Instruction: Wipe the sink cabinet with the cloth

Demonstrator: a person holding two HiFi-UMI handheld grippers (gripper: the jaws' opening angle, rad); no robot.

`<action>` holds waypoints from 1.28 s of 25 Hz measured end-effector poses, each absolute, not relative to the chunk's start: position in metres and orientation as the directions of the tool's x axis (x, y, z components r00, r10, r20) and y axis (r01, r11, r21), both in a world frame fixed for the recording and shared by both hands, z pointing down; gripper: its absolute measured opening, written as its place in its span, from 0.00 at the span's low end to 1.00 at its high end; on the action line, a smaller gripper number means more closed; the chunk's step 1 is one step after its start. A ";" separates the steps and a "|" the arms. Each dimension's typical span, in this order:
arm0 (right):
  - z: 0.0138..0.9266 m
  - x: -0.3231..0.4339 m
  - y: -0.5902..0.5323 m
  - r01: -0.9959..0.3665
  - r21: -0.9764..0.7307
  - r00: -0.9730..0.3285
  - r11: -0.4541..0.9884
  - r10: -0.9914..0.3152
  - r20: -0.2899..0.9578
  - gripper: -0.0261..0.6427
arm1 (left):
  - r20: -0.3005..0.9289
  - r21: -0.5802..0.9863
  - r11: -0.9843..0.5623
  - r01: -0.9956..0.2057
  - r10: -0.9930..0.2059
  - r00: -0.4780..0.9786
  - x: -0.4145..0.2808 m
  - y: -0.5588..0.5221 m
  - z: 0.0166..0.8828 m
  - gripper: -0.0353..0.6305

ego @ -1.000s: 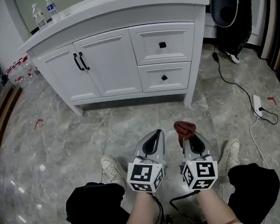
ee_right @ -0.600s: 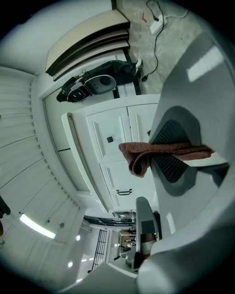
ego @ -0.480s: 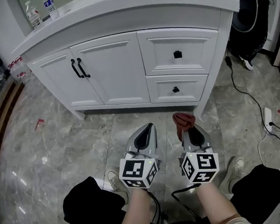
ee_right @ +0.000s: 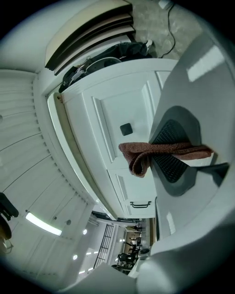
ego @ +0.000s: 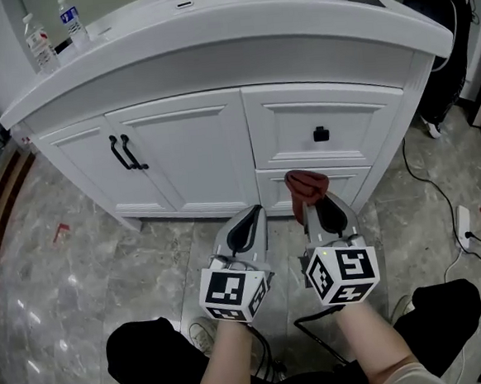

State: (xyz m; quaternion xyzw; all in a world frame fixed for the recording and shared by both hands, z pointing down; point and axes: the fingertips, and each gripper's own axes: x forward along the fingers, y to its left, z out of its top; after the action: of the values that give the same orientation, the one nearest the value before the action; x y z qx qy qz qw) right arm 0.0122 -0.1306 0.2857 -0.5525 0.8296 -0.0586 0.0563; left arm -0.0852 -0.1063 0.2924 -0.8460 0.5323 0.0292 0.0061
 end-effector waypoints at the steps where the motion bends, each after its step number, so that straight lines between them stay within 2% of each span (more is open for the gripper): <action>1: 0.275 0.008 -0.139 -0.908 -0.148 -0.388 0.391 -0.920 -0.054 0.15 | -0.062 0.012 -0.435 -0.900 -0.899 0.433 -0.088 -0.115 0.288 0.05; 10: 0.206 -0.041 -0.204 -0.870 -0.093 -0.467 0.484 -0.869 -0.162 0.15 | -0.109 -0.019 -0.397 -0.917 -0.911 0.397 -0.124 -0.183 0.256 0.05; 16: 0.181 -0.061 -0.219 -0.848 -0.063 -0.507 0.526 -0.841 -0.190 0.15 | -0.141 -0.032 -0.398 -0.917 -0.906 0.399 -0.127 -0.199 0.239 0.05; 32: 0.185 0.000 -0.223 -0.896 -0.051 -0.425 0.441 -0.886 -0.185 0.16 | -0.106 -0.034 -0.497 -0.867 -0.861 0.498 -0.080 -0.190 0.262 0.05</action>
State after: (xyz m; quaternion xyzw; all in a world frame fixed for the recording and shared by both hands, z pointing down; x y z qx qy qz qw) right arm 0.0004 -0.2229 0.1851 -0.5280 0.8437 0.0277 0.0926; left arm -0.0802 -0.1898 0.2619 -0.8645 0.4995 0.0375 0.0415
